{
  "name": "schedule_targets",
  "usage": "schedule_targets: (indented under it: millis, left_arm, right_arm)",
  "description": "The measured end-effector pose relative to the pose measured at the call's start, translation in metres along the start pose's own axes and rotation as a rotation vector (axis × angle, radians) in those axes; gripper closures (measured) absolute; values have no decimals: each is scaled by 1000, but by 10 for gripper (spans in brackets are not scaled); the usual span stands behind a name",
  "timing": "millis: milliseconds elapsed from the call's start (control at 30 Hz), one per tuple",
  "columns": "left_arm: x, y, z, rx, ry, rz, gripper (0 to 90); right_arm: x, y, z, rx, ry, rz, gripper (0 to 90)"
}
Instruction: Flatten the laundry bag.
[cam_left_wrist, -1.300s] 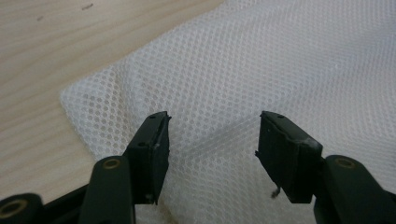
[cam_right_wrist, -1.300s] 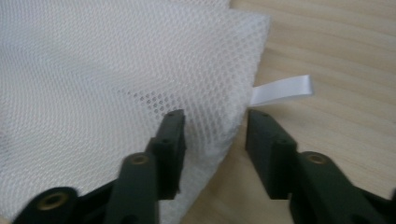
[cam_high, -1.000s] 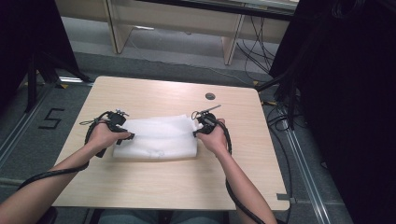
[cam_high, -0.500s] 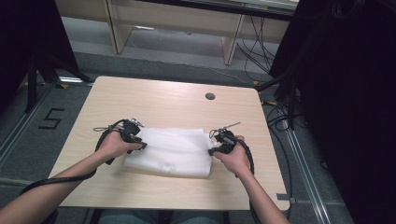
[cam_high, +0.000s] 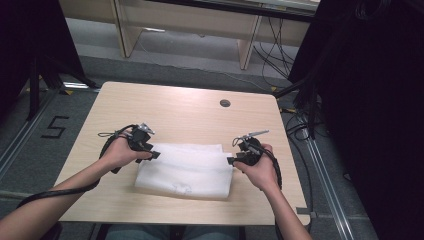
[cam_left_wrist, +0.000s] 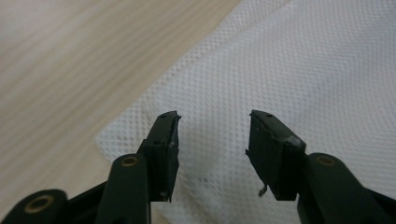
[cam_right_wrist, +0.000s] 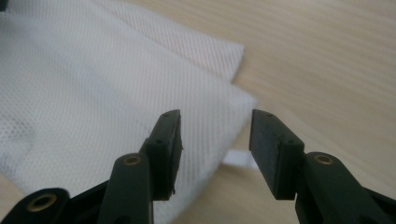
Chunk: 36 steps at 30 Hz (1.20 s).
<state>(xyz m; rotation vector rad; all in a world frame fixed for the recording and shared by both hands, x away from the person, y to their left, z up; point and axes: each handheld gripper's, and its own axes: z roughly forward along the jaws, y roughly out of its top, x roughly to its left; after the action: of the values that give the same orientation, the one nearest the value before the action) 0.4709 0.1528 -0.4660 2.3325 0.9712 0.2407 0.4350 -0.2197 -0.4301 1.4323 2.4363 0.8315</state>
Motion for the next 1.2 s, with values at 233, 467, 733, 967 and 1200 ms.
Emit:
schedule_targets:
  millis: [233,467,733,967,1200]
  left_arm:
    - [3,21,12,-15,-8,24,513]
    - [5,36,19,-10,10,22,533]
    - [4,41,23,-7,8,20,532]
    - [7,45,29,-22,14,-18,535]
    - [16,54,24,-36,16,-38,562]
  right_arm:
    - [24,46,42,23,71,-41,583]
    - [38,65,86,89,71,-110,595]
    - [45,64,117,129,45,-167,638]
    - [55,60,113,156,60,-256,878]
    - [68,61,86,80,125,-327,900]
